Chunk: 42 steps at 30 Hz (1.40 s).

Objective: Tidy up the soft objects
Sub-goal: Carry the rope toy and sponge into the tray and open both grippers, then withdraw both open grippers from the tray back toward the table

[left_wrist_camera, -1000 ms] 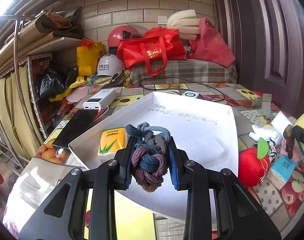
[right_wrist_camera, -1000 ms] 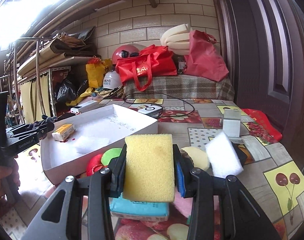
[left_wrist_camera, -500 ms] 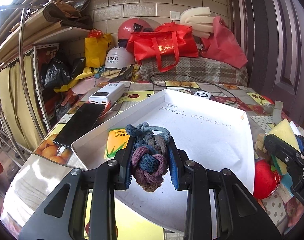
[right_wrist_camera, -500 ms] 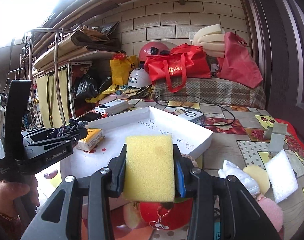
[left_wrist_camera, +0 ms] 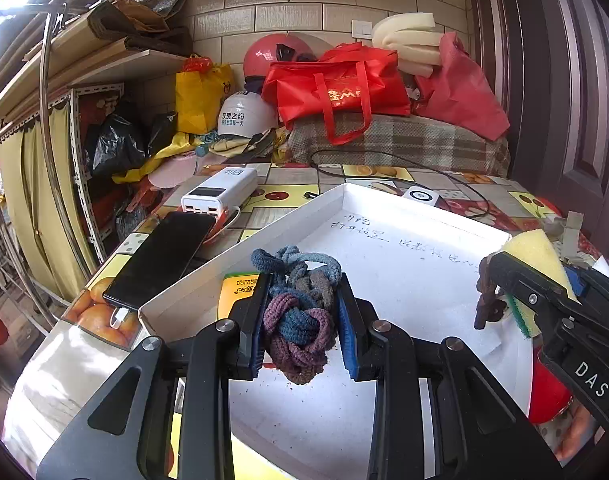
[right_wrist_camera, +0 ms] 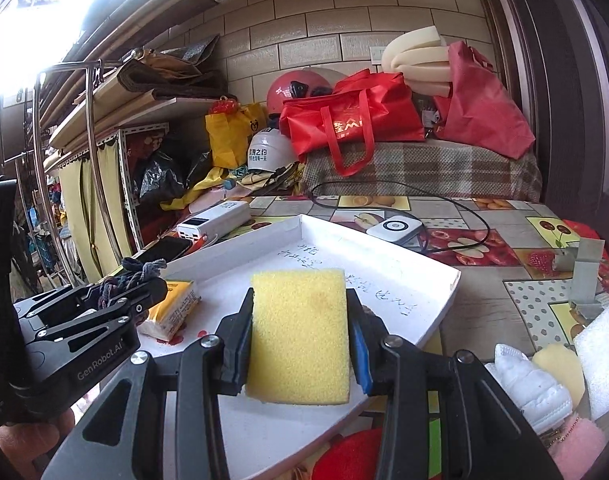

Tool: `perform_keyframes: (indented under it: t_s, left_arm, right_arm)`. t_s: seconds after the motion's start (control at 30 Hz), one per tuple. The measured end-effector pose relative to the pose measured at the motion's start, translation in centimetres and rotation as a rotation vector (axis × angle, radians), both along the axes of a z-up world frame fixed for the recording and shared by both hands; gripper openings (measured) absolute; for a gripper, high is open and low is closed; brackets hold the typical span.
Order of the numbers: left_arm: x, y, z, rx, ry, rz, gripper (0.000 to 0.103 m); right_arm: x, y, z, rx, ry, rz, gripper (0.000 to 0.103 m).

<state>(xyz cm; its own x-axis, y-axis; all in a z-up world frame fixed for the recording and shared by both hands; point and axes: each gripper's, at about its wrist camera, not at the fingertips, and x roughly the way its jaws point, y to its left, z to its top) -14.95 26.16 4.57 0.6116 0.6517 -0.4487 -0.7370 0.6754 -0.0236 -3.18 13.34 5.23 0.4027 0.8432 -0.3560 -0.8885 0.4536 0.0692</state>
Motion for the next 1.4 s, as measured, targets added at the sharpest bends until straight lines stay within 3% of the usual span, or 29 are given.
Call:
perform_keyframes:
  t_s: [0.53,0.6,0.63,0.77,0.87,1.13,1.27,1.4]
  left_arm:
    - [2.1,2.7,-0.3,-0.025,0.033,0.023,0.031]
    - [1.7,2.7,-0.2,-0.016,0.020,0.054,0.043]
    - [1.5,2.6,-0.1,-0.008,0.014,0.082,0.055]
    - [-0.2,3.7,-0.2,-0.053,-0.044,0.167,0.103]
    - [-0.7,4.0,-0.2,-0.070,-0.066,0.183,0.103]
    - [-1.0,3.3,0.1,-0.032,-0.079,0.203,0.103]
    - [-2.0,2.9,0.3,-0.009,-0.126,0.216,0.103]
    - [-2.7,2.9,0.3,-0.032,-0.145,0.221,0.103]
  right_arm:
    - [2.3,4.3,-0.2,-0.054,0.058,-0.078,0.044]
    - [2.2,4.6,-0.3,-0.069,0.053,-0.070,0.063]
    - [2.1,4.6,-0.3,-0.070,0.046,-0.070,0.084]
    - [2.2,4.0,-0.1,-0.038,0.046,-0.091,0.101]
    - [2.6,3.7,0.0,-0.019,0.063,-0.097,0.103]
    - [2.0,3.7,0.2,-0.005,0.028,-0.085,0.103]
    - [1.4,3.4,0.3,0.008,0.009,-0.082,0.103]
    - [0.2,2.9,0.4,0.011,-0.027,-0.059,0.103]
